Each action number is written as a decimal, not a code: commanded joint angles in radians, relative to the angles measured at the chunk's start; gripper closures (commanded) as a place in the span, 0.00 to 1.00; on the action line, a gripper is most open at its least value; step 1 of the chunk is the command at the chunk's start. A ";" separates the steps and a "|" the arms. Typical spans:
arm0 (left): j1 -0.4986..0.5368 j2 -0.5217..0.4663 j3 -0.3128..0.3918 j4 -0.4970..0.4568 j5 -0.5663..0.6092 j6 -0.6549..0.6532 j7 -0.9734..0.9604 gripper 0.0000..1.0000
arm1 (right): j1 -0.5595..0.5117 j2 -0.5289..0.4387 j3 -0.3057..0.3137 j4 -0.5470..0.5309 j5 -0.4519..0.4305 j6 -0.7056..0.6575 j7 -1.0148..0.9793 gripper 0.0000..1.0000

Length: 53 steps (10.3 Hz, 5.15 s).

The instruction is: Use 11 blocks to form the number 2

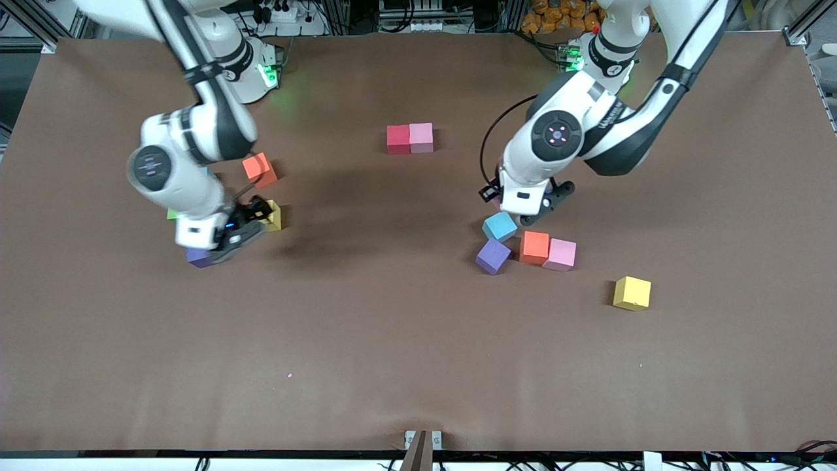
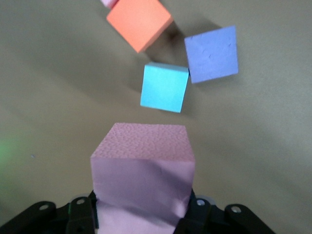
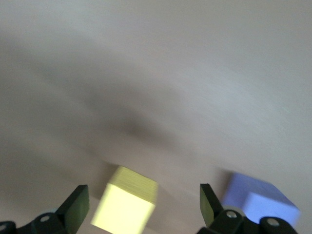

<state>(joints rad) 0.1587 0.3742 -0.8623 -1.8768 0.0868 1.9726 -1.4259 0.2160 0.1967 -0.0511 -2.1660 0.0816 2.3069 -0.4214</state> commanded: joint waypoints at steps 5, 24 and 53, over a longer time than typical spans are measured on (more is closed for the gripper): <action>-0.108 0.009 -0.001 -0.152 -0.025 0.228 -0.342 0.50 | -0.014 0.004 0.017 -0.096 0.017 0.061 0.295 0.00; -0.266 0.040 -0.004 -0.522 0.176 0.733 -1.411 0.79 | 0.048 0.089 0.022 -0.219 0.021 0.247 0.448 0.40; -0.367 0.158 0.023 -0.435 0.366 0.672 -1.840 0.71 | 0.275 0.047 0.036 -0.041 0.059 0.036 0.742 0.83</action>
<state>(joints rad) -0.1749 0.5312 -0.8330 -2.3230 0.3717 2.6684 -2.8616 0.4731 0.2403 -0.0104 -2.2221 0.1123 2.3578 0.3057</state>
